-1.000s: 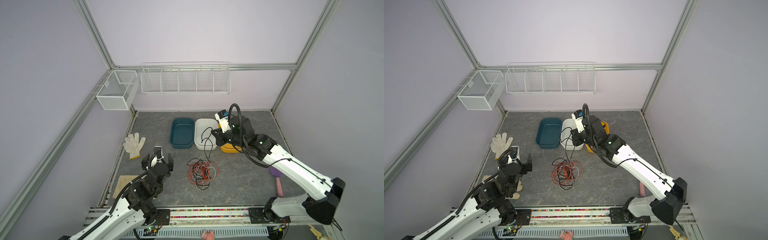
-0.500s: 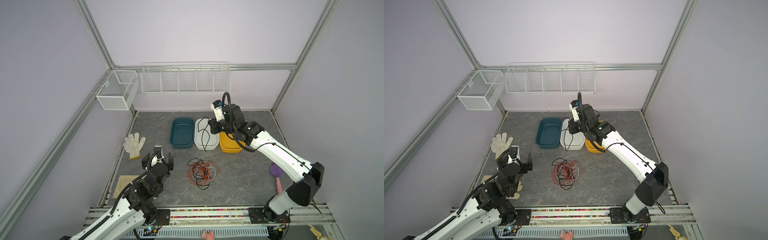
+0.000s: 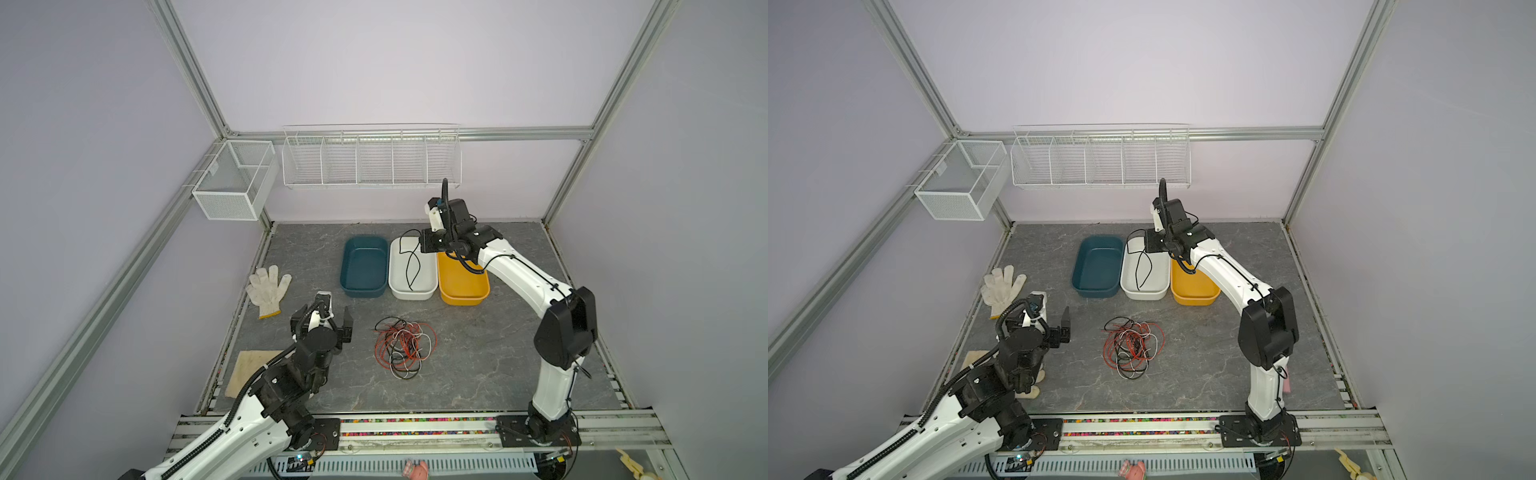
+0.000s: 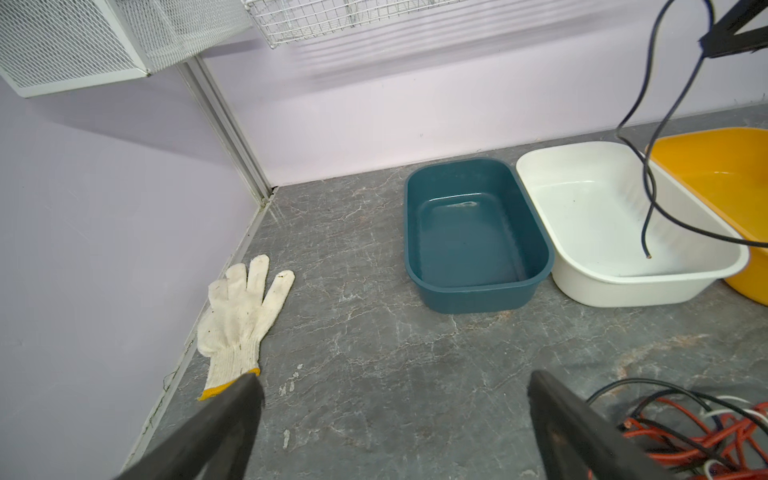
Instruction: Untangle the cables
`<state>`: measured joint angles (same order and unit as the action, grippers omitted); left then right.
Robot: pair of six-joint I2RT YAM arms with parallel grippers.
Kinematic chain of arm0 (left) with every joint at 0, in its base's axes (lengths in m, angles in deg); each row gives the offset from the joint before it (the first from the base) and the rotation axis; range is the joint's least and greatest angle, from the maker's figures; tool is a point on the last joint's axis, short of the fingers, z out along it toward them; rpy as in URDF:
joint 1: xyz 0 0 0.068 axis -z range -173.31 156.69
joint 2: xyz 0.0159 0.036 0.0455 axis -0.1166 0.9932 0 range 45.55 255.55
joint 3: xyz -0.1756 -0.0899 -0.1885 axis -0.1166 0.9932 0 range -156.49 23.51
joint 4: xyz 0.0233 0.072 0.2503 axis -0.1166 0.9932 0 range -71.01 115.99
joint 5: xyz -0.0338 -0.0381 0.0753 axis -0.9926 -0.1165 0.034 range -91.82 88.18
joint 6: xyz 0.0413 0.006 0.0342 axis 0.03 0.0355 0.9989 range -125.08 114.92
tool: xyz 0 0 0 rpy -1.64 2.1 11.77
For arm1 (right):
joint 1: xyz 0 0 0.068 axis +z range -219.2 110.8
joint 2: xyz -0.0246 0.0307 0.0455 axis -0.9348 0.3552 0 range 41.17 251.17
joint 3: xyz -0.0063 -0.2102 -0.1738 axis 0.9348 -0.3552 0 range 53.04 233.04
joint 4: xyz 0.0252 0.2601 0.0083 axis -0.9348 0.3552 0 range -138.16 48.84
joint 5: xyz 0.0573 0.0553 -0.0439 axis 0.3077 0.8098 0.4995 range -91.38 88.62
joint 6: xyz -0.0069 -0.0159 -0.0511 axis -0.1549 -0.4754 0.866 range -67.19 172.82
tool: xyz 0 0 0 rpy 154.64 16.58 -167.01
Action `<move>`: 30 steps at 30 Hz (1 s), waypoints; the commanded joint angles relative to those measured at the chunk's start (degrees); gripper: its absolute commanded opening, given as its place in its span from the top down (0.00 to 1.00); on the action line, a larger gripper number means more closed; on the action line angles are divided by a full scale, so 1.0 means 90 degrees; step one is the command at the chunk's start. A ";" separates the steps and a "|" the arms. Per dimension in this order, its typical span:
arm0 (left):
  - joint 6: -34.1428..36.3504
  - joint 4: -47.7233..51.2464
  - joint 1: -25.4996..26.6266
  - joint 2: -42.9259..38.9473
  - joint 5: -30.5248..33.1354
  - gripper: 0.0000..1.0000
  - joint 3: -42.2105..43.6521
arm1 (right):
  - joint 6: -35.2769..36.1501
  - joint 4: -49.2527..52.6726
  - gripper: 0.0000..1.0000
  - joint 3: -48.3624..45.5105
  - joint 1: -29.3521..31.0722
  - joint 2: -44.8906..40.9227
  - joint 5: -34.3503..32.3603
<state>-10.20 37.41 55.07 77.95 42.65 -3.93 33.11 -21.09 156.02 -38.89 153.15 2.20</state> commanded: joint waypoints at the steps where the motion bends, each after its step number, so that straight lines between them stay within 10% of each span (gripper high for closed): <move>1: 0.0110 -0.0093 -0.0024 -0.0002 -0.0107 0.01 0.0022 | -0.0195 0.0116 0.94 0.0422 -0.0134 0.0561 0.0329; 19: 0.0157 -0.0182 -0.0024 -0.0065 -0.0287 0.01 0.0097 | -0.0701 0.1538 0.93 0.1570 -0.0341 0.2139 -0.0151; 30: 0.0198 -0.0220 -0.0021 -0.0085 -0.0389 0.01 0.0119 | -0.0876 0.1965 0.72 0.1570 -0.0364 0.1881 -0.0087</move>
<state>-9.11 36.01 55.07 77.69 39.85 -3.47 26.18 -5.64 169.74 -41.75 171.75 1.21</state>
